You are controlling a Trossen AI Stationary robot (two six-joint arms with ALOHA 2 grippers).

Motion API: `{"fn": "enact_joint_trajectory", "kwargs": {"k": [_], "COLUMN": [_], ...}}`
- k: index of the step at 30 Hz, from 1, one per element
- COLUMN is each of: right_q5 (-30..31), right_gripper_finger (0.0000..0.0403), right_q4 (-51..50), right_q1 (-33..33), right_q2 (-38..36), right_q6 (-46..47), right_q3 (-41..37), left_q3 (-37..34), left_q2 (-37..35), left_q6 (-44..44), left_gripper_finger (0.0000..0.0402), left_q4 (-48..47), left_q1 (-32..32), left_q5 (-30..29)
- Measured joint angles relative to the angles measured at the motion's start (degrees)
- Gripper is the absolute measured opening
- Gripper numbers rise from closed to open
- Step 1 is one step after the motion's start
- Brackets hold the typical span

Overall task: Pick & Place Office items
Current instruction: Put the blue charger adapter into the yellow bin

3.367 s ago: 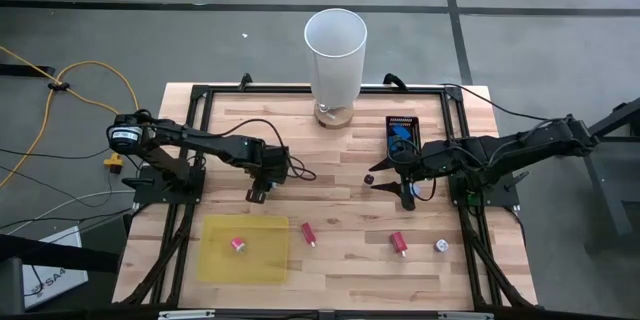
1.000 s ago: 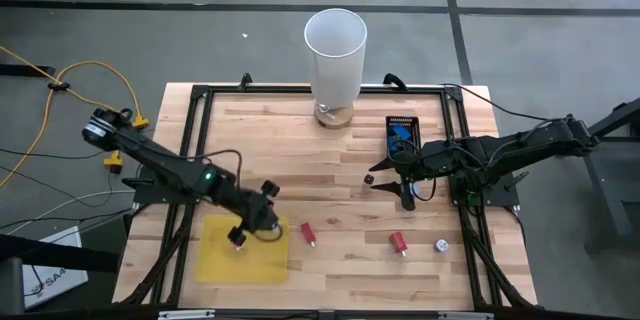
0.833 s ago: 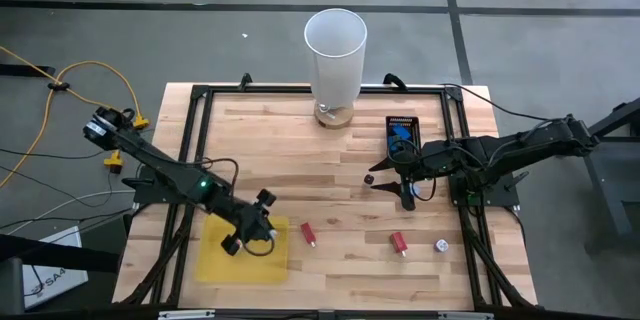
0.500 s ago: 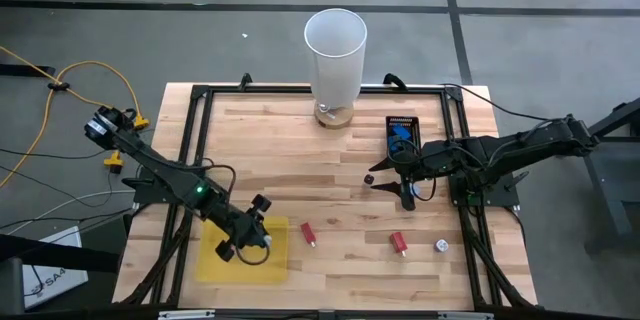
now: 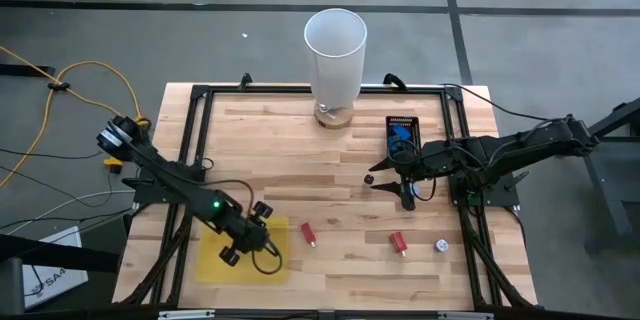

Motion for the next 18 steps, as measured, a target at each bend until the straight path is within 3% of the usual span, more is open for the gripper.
{"fn": "enact_joint_trajectory", "kwargs": {"k": [6,18], "right_q5": [0.01,0.01], "right_gripper_finger": [0.0201,0.0201], "right_q4": [0.02,0.02], "right_q1": [-0.01,-0.02], "right_q2": [-0.01,0.0], "right_q6": [0.01,0.0], "right_q3": [0.0,0.0], "left_q3": [0.0,0.0], "left_q2": [4.13,4.22], "left_q6": [-0.69,-0.69], "left_gripper_finger": [0.0133,0.0134], "left_q4": [1.25,2.26], "left_q1": [0.0,0.02], "left_q5": [2.47,2.7]}}
